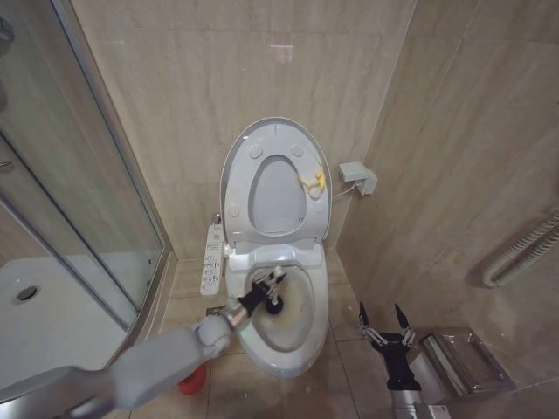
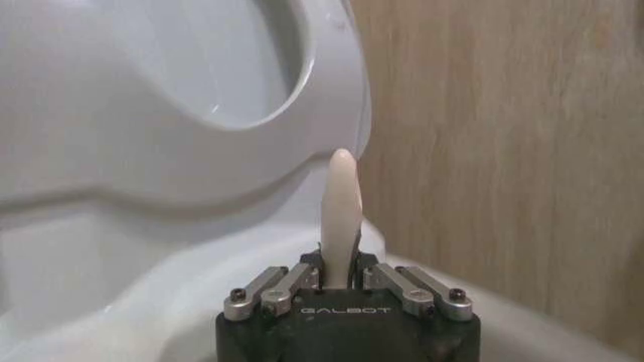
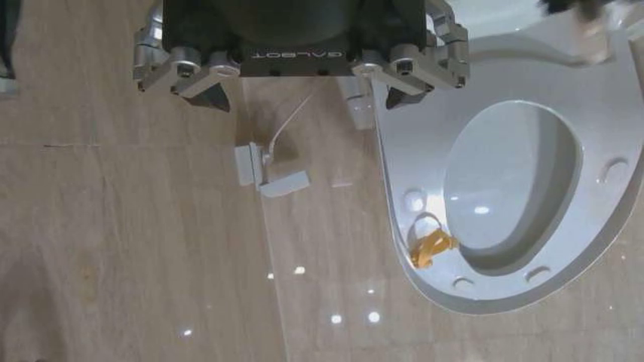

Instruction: Open the toilet lid, clean the toilet bowl with a toilet brush, close the toilet lid, and flush.

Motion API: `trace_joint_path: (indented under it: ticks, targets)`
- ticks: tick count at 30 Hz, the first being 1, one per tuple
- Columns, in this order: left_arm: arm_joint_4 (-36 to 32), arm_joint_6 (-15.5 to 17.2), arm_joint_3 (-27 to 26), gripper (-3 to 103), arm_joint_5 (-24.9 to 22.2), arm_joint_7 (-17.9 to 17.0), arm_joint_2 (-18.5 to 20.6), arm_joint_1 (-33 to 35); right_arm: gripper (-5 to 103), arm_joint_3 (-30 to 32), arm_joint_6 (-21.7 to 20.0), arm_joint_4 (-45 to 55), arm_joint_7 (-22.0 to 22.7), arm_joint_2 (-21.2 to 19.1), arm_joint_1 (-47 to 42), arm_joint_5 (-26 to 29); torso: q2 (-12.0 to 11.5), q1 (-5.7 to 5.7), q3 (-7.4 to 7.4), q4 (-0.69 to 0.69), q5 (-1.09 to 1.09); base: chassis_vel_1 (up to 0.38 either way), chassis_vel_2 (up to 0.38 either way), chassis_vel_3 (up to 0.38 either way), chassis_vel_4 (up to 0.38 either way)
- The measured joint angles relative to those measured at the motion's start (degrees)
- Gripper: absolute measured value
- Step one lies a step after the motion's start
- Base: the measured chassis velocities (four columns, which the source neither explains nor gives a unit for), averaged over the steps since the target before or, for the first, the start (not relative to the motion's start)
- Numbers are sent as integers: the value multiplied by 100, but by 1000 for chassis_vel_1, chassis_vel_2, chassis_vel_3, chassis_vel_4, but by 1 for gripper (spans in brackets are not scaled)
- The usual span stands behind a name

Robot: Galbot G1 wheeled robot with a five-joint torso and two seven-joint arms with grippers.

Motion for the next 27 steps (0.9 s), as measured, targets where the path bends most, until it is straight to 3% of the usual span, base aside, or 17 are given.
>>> trace_joint_path:
  ticks: [1, 4, 8, 13, 16, 20, 21, 24, 27]
  targets:
    - [-168, 14, 27, 19, 2, 9, 284, 140, 100, -8, 3, 6, -8, 6, -5, -4, 0, 0, 0, 1, -1, 0, 0, 0, 0]
    - [-320, 16, 28, 19, 47, 40, 540, 354, 100, -15, 7, 33, -17, 22, -27, -16, 0, 0, 0, 0, -1, 0, 0, 0, 0]
    - [-470, 16, 16, 19, 117, 101, 770, 604, 100, -35, 21, 88, -40, 60, -83, -52, 0, 0, 0, -1, 0, 0, 0, 0, 0]
    - [-445, 3, 15, 19, 192, 156, 788, 693, 100, -44, 39, 127, -55, 92, -130, -84, 0, 0, 0, -1, 1, 0, 0, 0, 0]
    - [-358, -13, -94, 19, 211, 173, 642, 723, 100, -43, 41, 150, -58, 97, -157, -90, 0, 0, 0, 1, 2, 0, 0, 0, 0]
    - [140, -92, -318, 19, 226, 184, -109, 519, 100, -11, 42, 153, -58, 66, -169, -92, 0, 0, 0, -3, 1, 0, 0, 0, 0]
    - [140, -92, -318, 19, 226, 184, -109, 519, 100, -11, 42, 153, -58, 66, -169, -92, 0, 0, 0, -3, 1, 0, 0, 0, 0]
    - [469, -118, -304, 19, 138, 195, -718, 148, 100, 14, 39, 109, -51, 25, -136, -84, -1, 1, 1, -4, 2, 0, 0, 0, 0]
    - [601, -133, -280, 19, 80, 213, -1085, -81, 100, 26, 35, 73, -41, 6, -101, -72, -1, 1, 1, -5, 2, 0, 0, 0, 0]
